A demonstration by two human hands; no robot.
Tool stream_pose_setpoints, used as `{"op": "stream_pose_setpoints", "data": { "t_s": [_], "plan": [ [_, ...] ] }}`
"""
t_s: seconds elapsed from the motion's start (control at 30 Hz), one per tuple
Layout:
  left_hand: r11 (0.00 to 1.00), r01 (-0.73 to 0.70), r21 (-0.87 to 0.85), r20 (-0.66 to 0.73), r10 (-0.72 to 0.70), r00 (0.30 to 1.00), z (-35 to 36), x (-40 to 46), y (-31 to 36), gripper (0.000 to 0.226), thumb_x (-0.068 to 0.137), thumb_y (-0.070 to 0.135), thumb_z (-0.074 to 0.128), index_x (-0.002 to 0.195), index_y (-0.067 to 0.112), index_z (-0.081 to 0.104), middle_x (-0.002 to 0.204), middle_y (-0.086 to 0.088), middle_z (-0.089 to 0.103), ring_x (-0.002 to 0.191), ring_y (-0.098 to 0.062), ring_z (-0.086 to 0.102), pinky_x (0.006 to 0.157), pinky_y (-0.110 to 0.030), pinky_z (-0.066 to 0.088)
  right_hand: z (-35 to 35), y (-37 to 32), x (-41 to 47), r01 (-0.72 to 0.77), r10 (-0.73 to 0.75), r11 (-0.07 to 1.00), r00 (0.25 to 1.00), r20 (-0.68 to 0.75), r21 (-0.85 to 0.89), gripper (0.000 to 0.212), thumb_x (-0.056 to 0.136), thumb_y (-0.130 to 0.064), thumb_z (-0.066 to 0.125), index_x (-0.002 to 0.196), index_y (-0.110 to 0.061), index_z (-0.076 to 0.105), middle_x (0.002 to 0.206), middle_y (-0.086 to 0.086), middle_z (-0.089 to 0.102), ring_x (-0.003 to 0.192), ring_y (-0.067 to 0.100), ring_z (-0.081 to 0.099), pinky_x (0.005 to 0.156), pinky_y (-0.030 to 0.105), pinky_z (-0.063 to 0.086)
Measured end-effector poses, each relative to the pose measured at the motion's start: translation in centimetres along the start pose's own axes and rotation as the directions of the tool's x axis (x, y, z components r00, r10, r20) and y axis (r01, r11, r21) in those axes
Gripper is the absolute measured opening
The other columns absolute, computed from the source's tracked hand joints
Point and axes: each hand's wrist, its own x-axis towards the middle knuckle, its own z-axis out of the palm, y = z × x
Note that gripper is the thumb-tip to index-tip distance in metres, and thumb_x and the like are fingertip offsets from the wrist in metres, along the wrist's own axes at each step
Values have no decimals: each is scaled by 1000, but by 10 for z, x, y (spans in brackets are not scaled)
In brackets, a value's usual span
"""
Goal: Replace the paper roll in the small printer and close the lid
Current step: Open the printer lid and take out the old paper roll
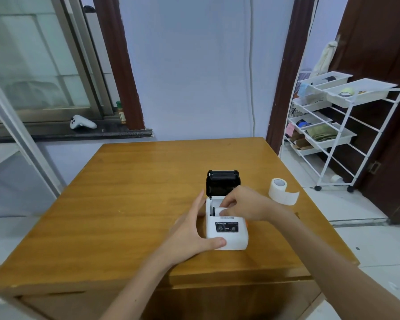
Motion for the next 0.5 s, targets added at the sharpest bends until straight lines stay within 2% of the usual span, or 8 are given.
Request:
{"op": "stream_pose_setpoints", "data": {
  "t_s": [0.1,0.17,0.2,0.3,0.37,0.43,0.5],
  "plan": [
    [1000,2,10,-10,-2,1000,1,1,-1,114,64,60,82,129,76,-10,129,55,27,134,13,33,108,-29,30,3,6,-6,52,-29,982,992,-126,184,14,90,-21,66,95,-12,75,87,0,74,79,11,68,71,29,54],
    [1000,4,8,-17,-4,1000,1,1,-1,113,64,58,83,130,75,-8,128,57,28,130,18,34,104,-25,29,7,8,-11,108,-45,947,977,-210,301,11,92,-18,63,93,-15,74,81,-6,72,69,2,65,66,24,52],
    [1000,3,9,-21,-3,1000,1,1,-1,113,64,58,83,130,75,-7,128,57,29,129,19,34,104,-25,29,9,9,-15,133,-46,930,967,-249,344,11,92,-18,63,94,-18,74,82,-6,73,69,2,66,66,24,53],
    [1000,1,18,-24,-1,1000,0,0,1,111,62,62,82,128,78,-6,129,56,31,132,15,35,105,-26,31,14,9,-30,205,-2,838,927,-374,505,13,93,-16,62,95,-20,74,83,-3,77,72,11,71,62,25,56],
    [1000,1,25,-30,-1,1000,1,-1,2,110,61,67,80,127,79,-6,131,52,33,134,10,37,107,-31,33,17,14,-41,232,71,762,898,-434,604,16,94,-13,59,94,-21,73,73,-13,74,63,-1,66,55,15,50],
    [999,2,43,-40,-1,999,2,-1,3,109,60,69,79,126,80,-7,134,47,36,136,5,38,110,-36,34,20,25,-51,193,133,798,867,-480,570,15,95,-19,58,94,-22,73,74,-15,73,66,-6,61,60,11,45],
    [998,7,58,-46,-4,999,2,-1,4,109,60,69,78,124,81,-9,134,44,37,136,4,39,110,-37,35,24,40,-55,63,193,894,838,-510,443,15,95,-27,58,97,-22,72,82,-9,72,74,3,60,65,19,45]
  ]
}}
